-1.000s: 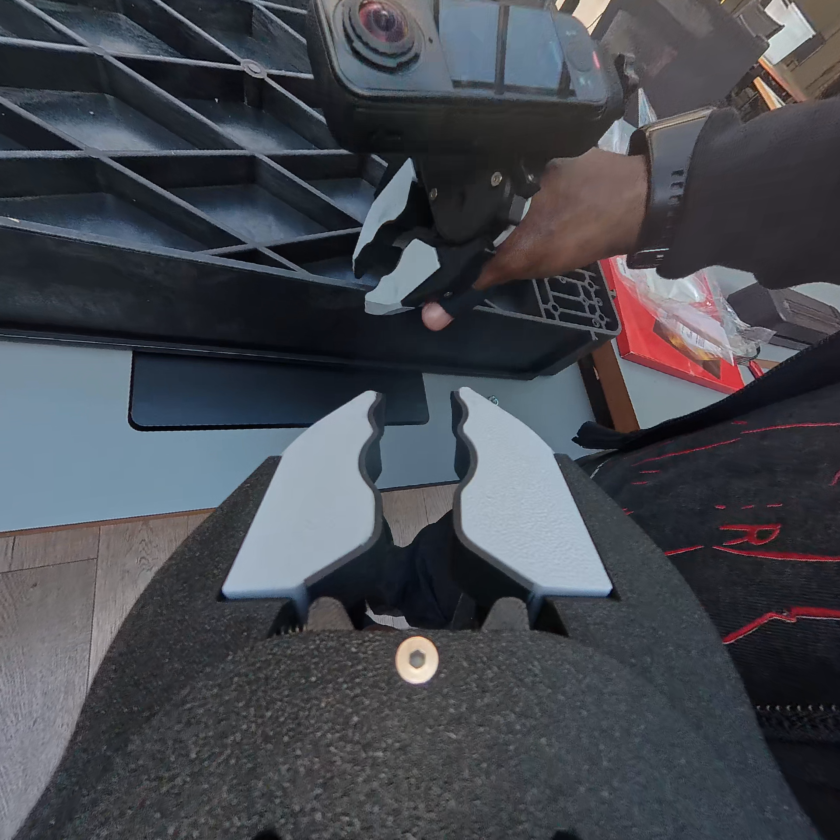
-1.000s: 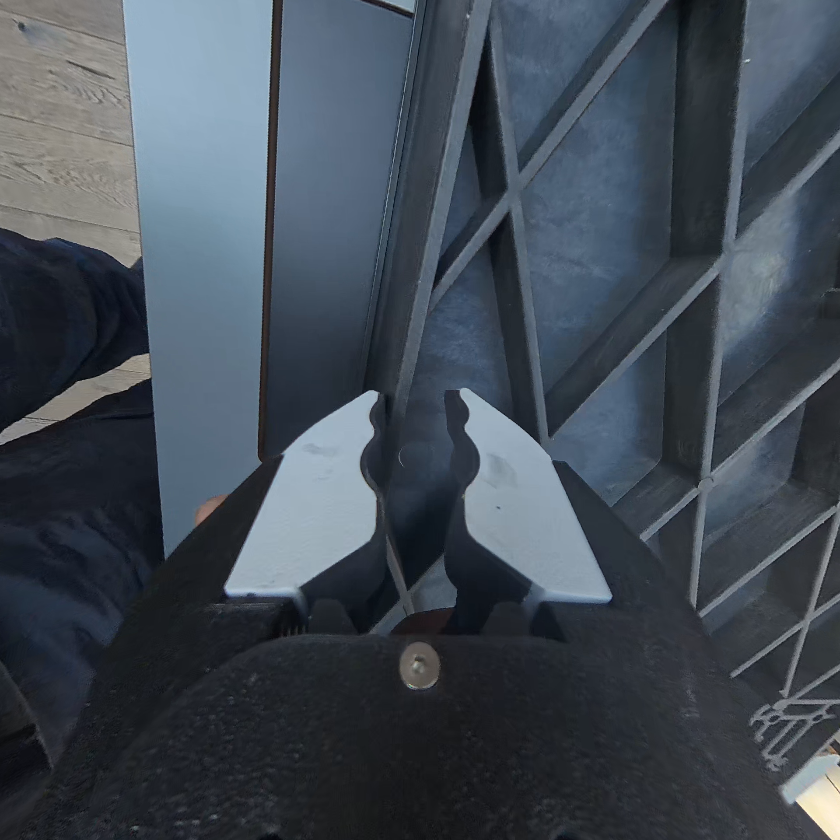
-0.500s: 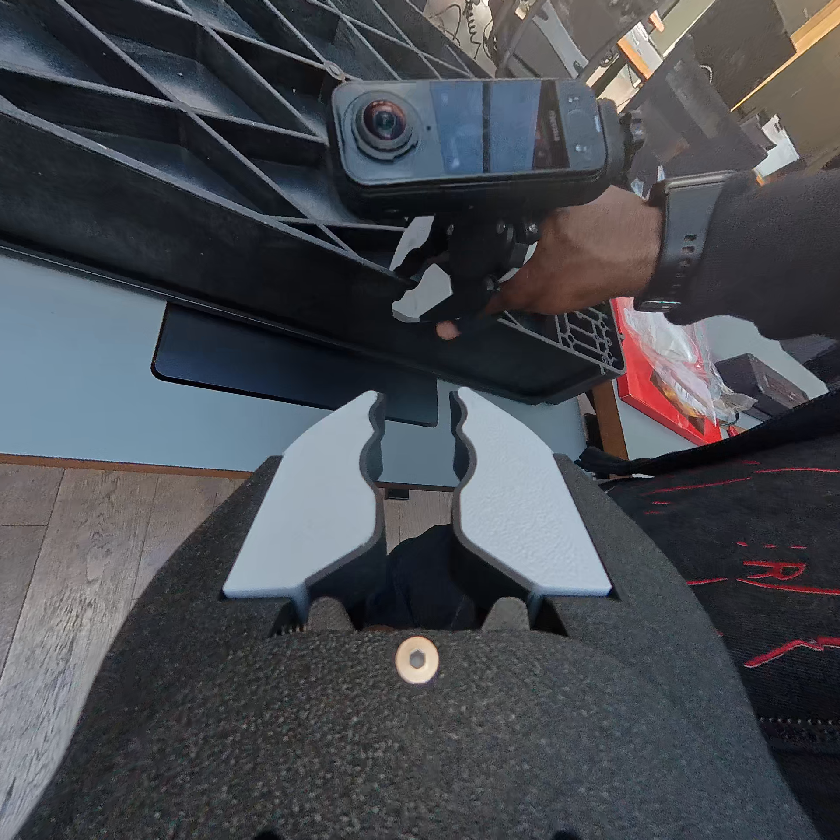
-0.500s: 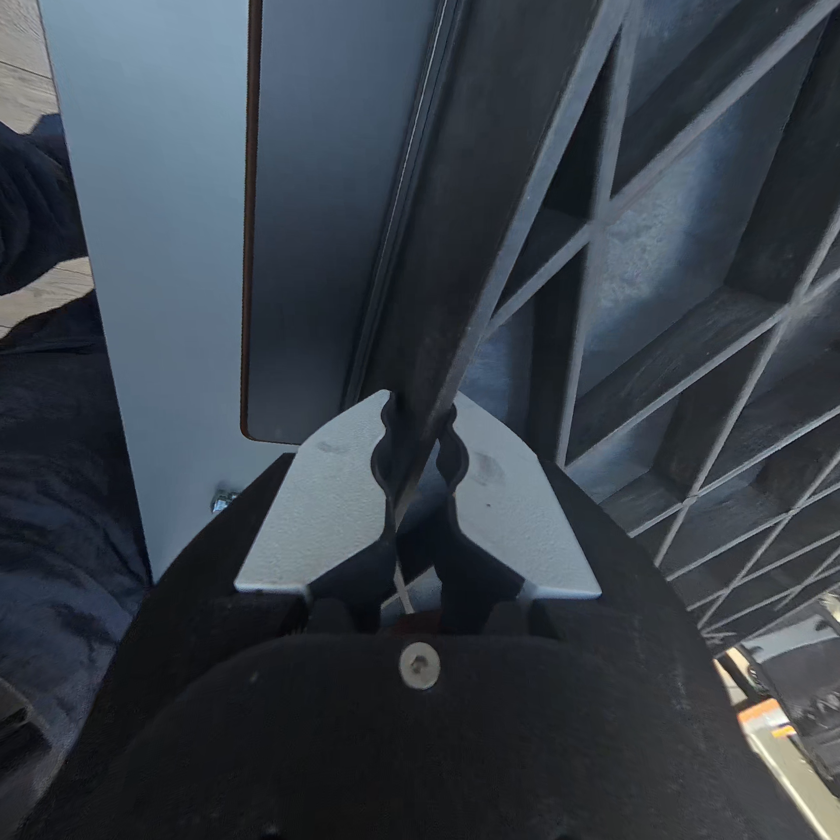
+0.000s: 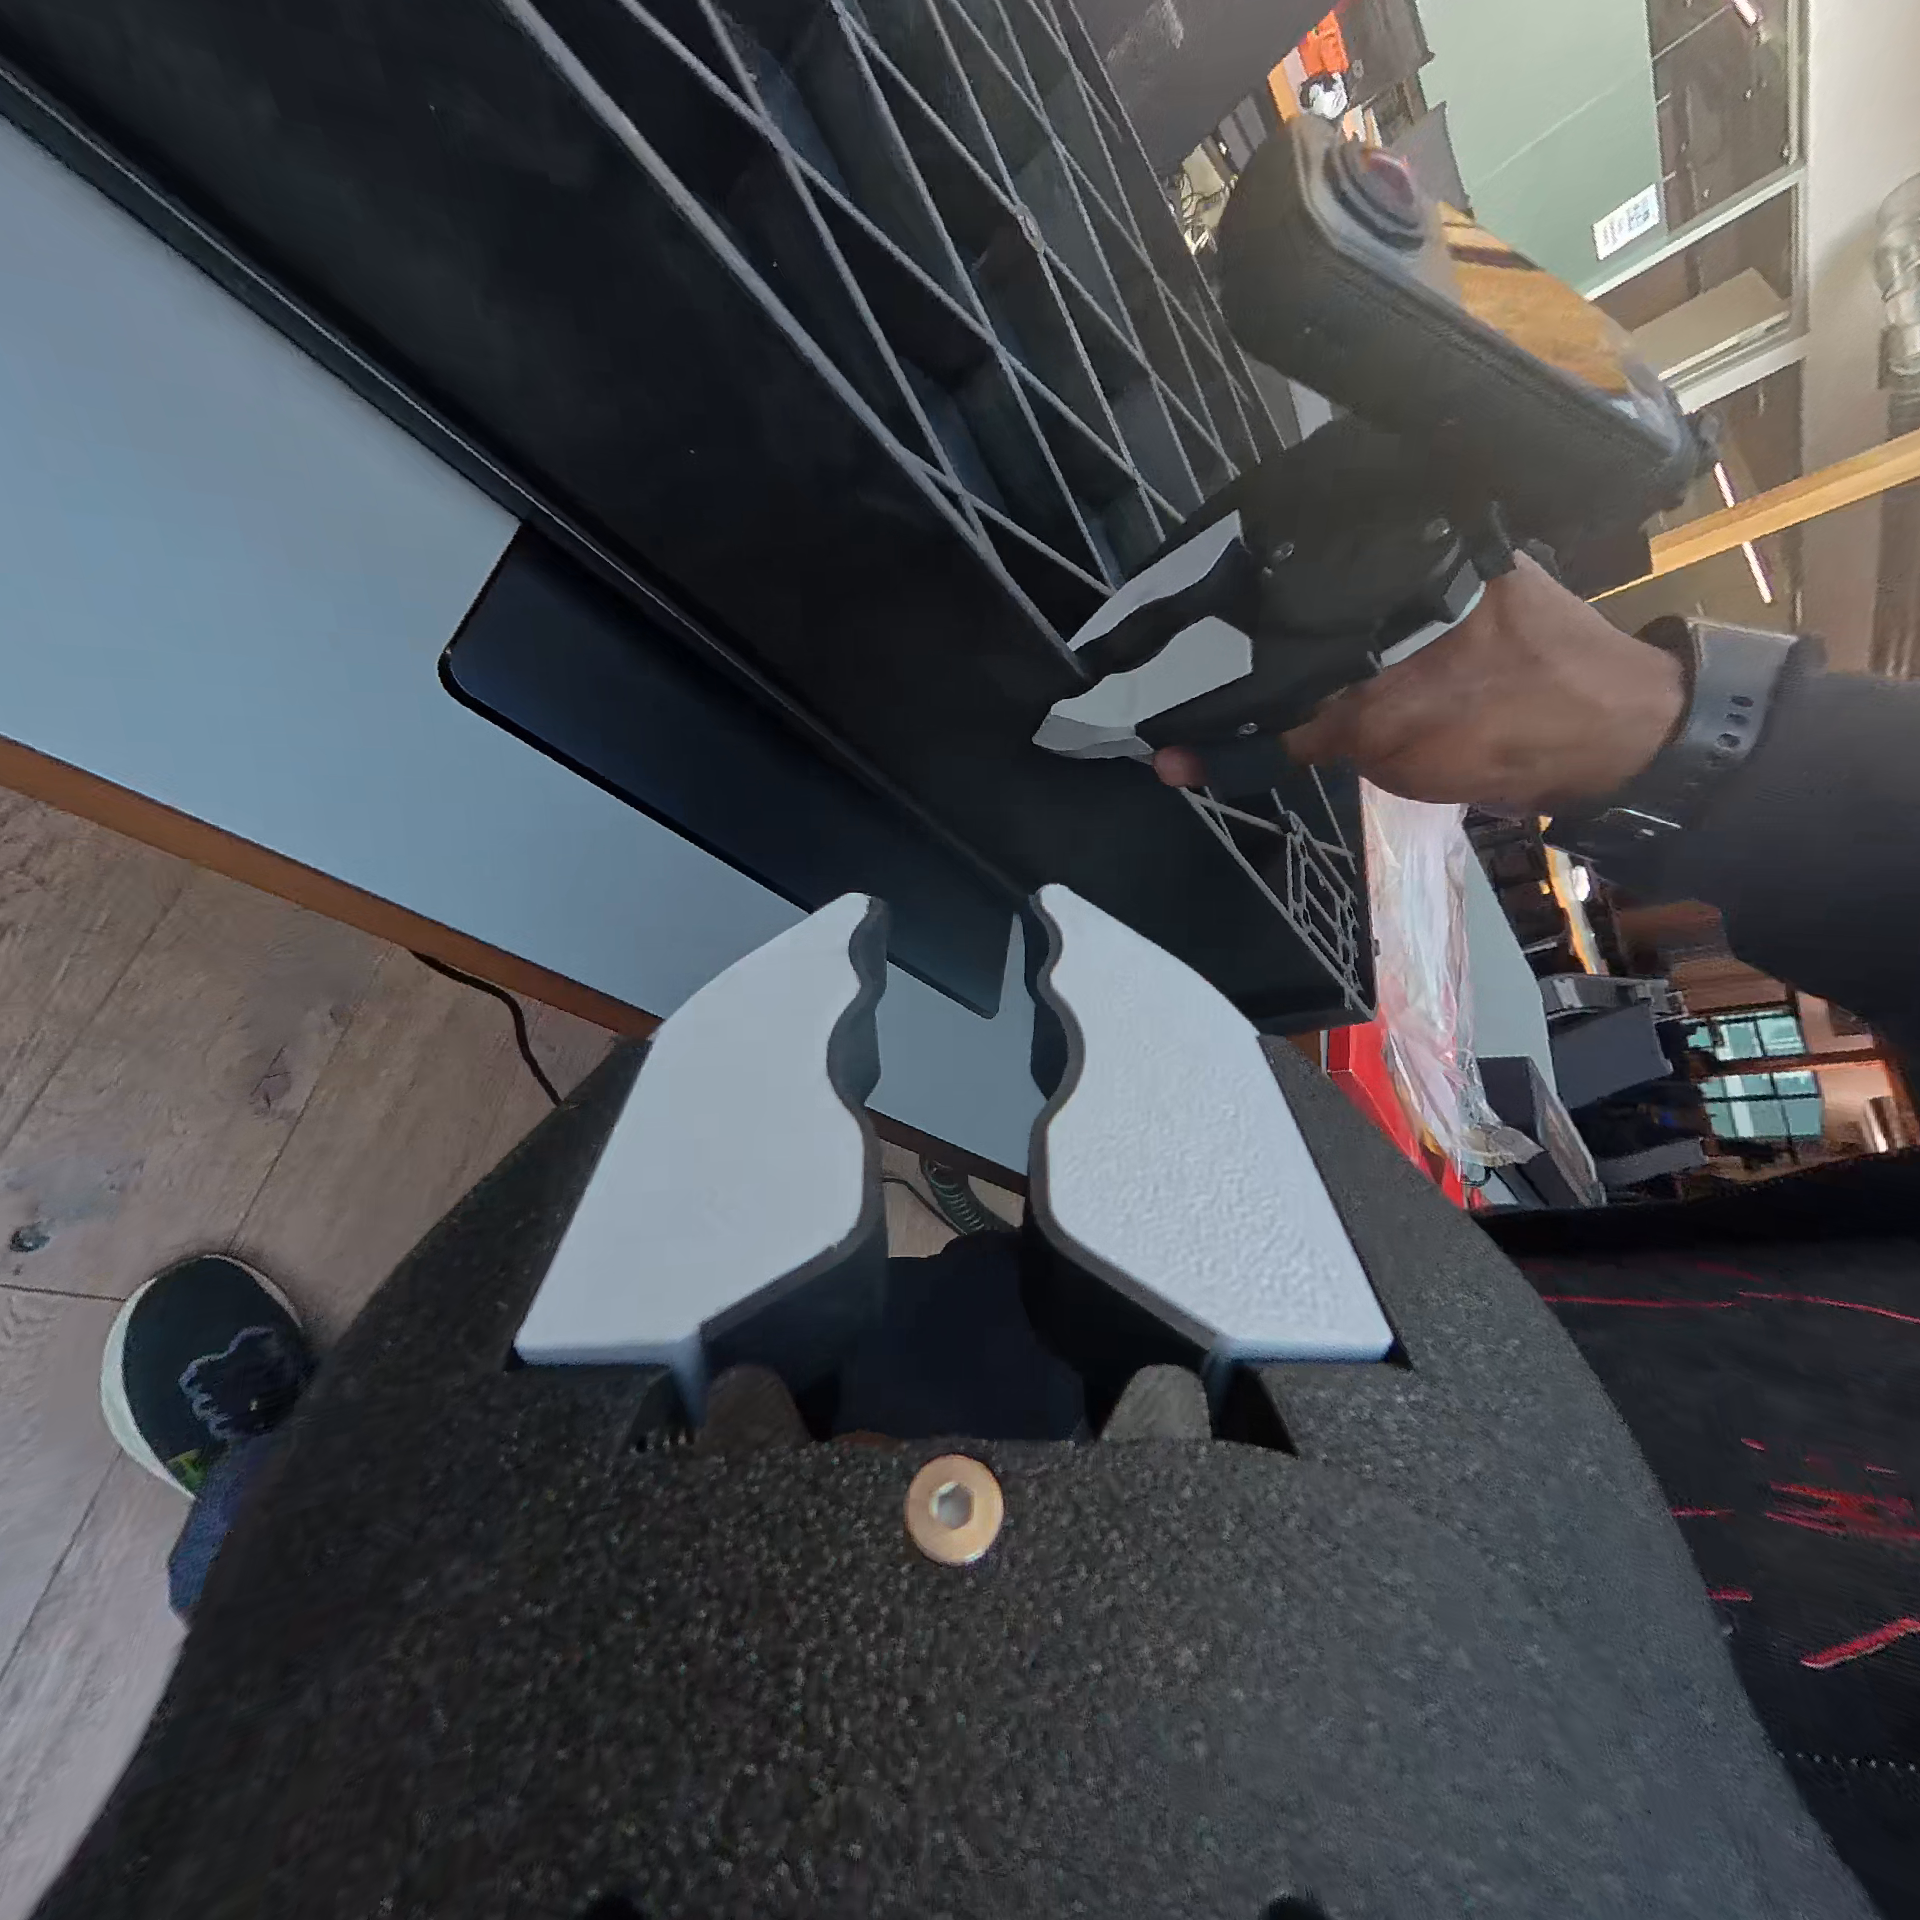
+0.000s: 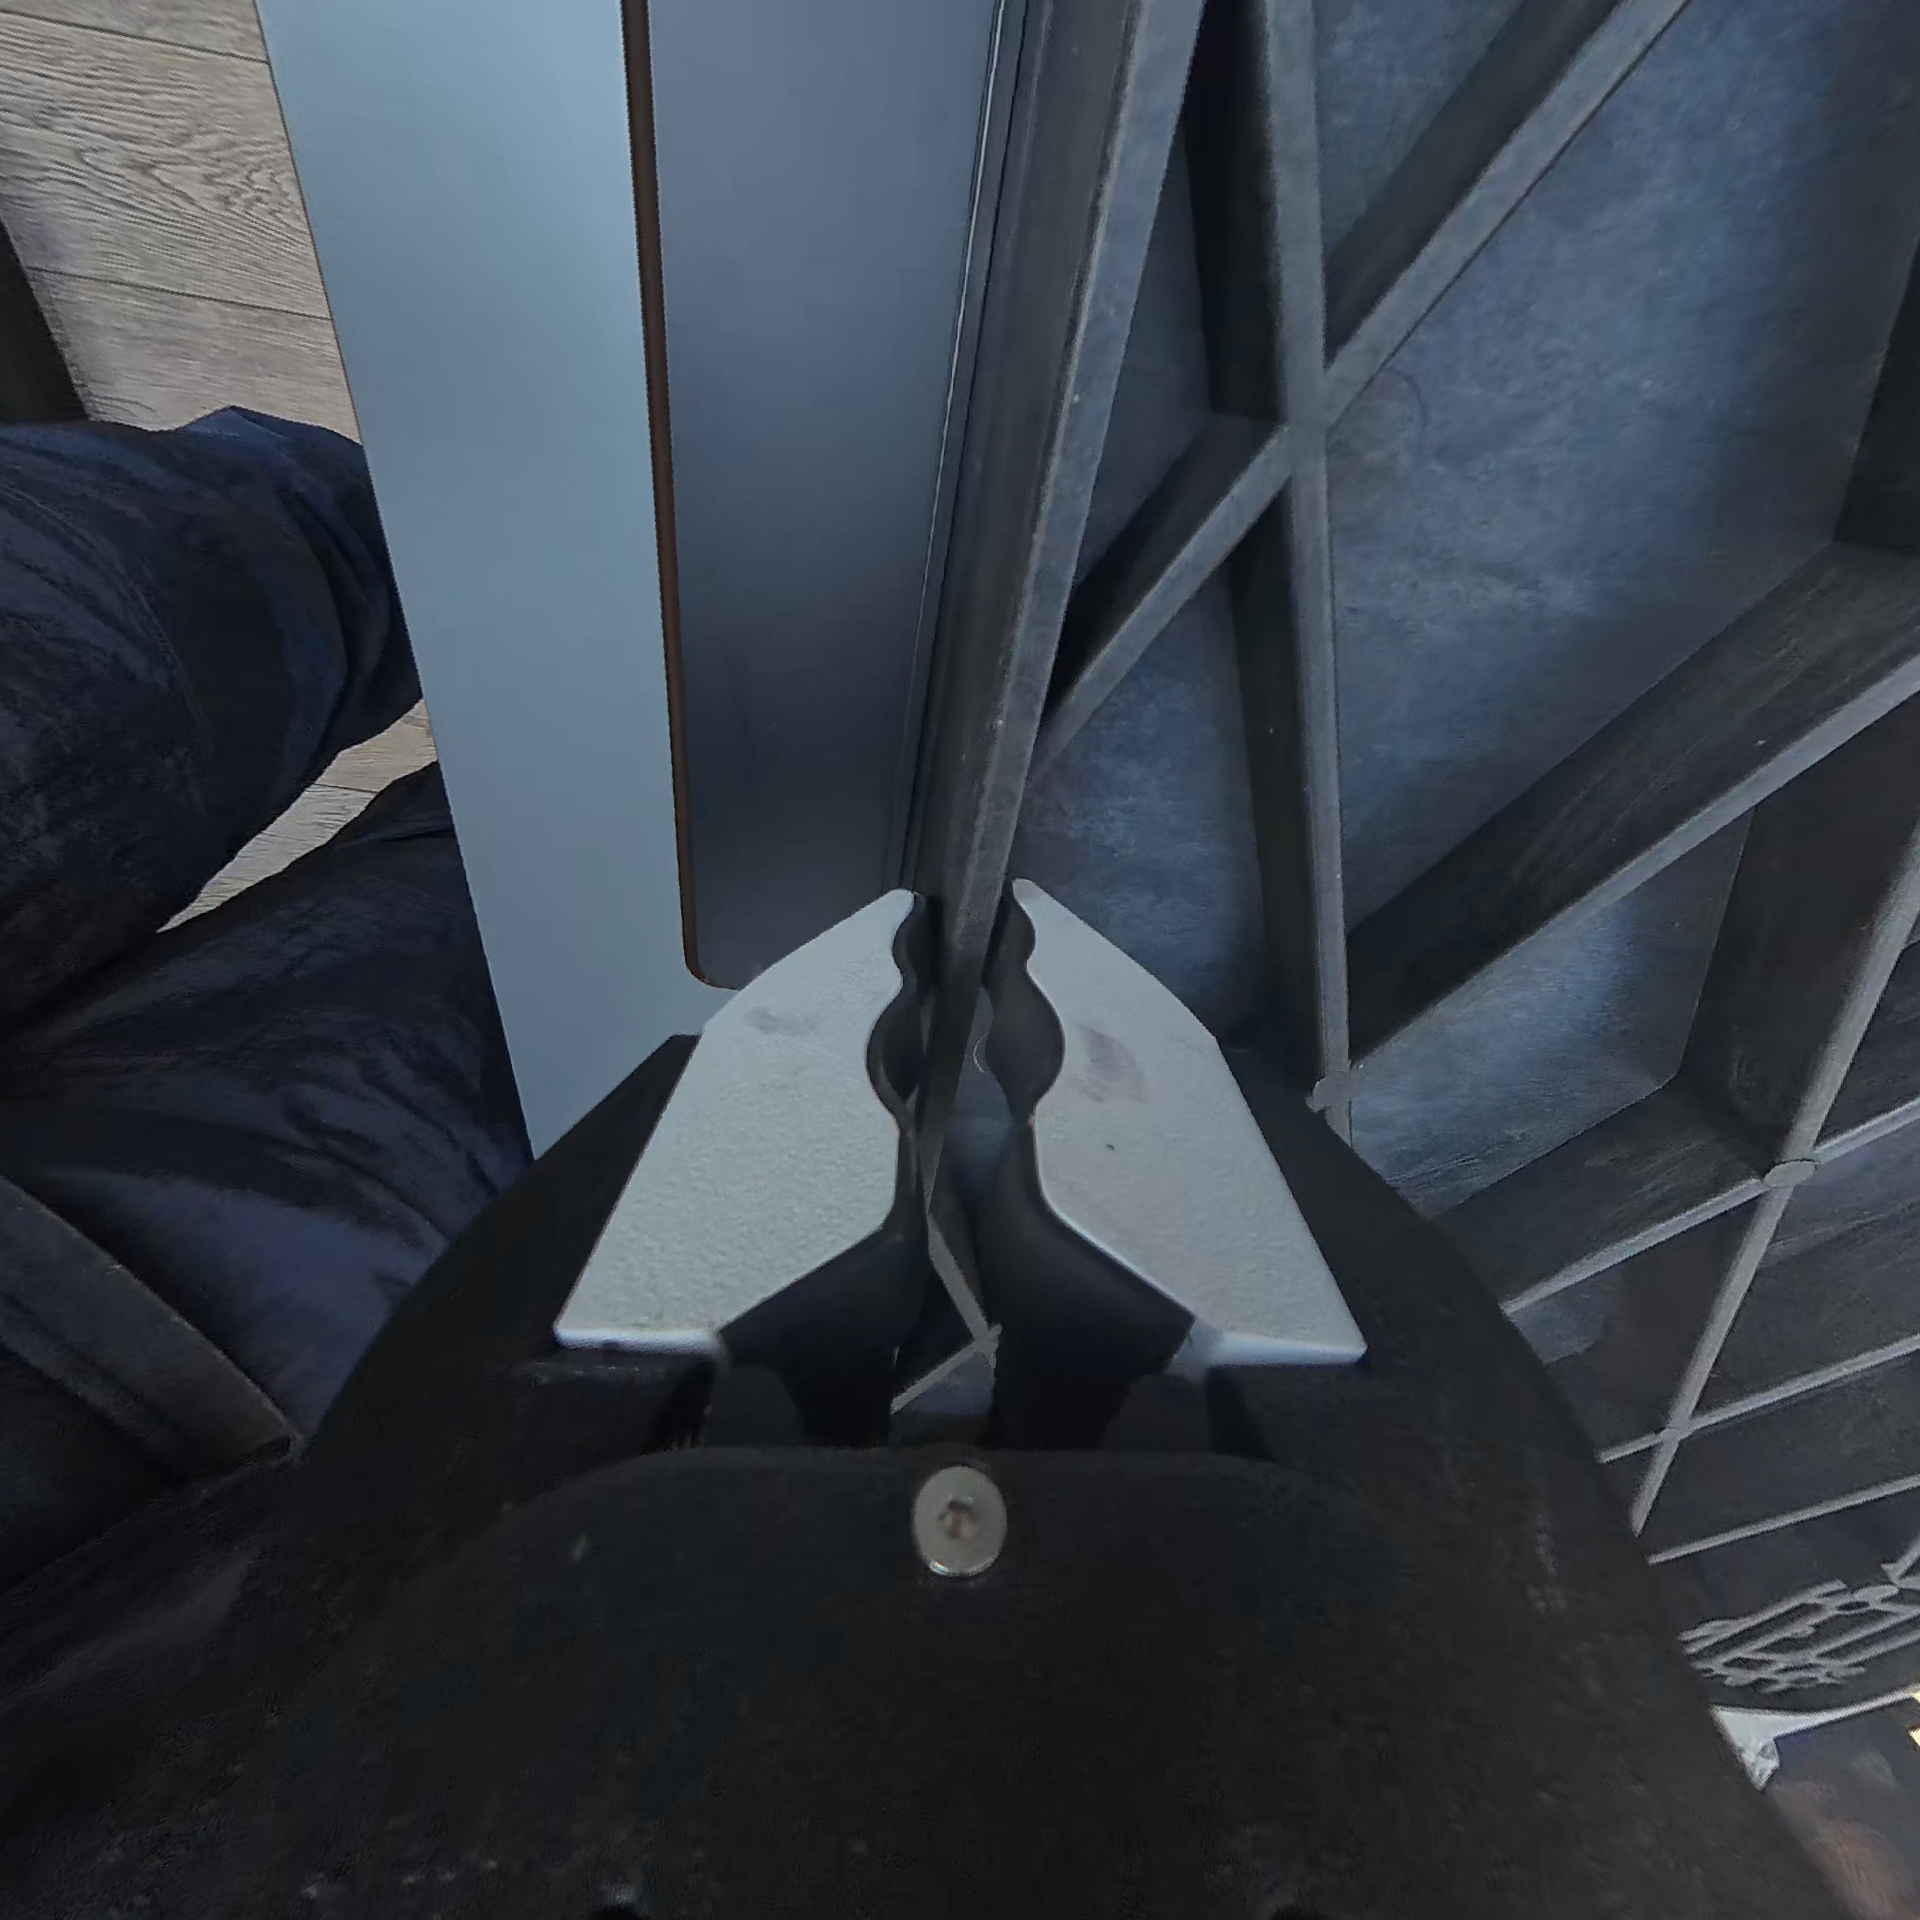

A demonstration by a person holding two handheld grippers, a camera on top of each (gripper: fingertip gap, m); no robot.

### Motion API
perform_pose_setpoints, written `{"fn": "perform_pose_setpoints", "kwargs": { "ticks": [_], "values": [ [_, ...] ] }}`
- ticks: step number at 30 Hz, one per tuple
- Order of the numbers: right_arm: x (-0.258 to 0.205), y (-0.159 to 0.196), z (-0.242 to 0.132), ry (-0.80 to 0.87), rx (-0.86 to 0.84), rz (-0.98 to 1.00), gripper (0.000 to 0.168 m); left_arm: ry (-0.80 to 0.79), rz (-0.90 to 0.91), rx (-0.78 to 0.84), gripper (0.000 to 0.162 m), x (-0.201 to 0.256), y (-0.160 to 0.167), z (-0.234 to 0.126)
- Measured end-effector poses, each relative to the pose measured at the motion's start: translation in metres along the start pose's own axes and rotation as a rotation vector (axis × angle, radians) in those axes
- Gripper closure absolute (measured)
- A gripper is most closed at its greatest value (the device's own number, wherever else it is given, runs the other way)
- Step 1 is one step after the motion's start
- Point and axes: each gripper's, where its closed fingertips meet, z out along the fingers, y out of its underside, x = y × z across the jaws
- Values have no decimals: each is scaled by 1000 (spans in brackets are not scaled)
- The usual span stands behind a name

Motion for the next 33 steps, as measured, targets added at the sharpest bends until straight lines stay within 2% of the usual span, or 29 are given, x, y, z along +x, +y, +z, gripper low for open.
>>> {"fn": "perform_pose_setpoints", "kwargs": {
  "ticks": [1, 5, 9, 15, 19, 24, 28, 33],
  "values": [
    [0, 1, -1, -5, -1, 4, 160, 9, -36, 4, 137, -5, 1, 3],
    [2, 2, -10, -24, 5, 25, 160, 64, -160, 23, 137, -23, 2, 25],
    [5, 3, -23, -45, 20, 53, 160, 127, -268, 51, 135, -42, -2, 61],
    [10, 4, -42, -75, 40, 80, 160, 188, -355, 93, 129, -57, -22, 118],
    [12, 5, -50, -90, 51, 85, 160, 215, -400, 165, 124, -65, -44, 142],
    [14, 6, -53, -99, 57, 89, 160, 354, -471, 293, 119, -68, -70, 153],
    [16, 8, -54, -108, 62, 94, 160, 494, -520, 355, 127, -56, -79, 151],
    [21, 11, -65, -114, 75, 79, 160, 543, -591, 422, 130, -45, -88, 147]
  ]
}}
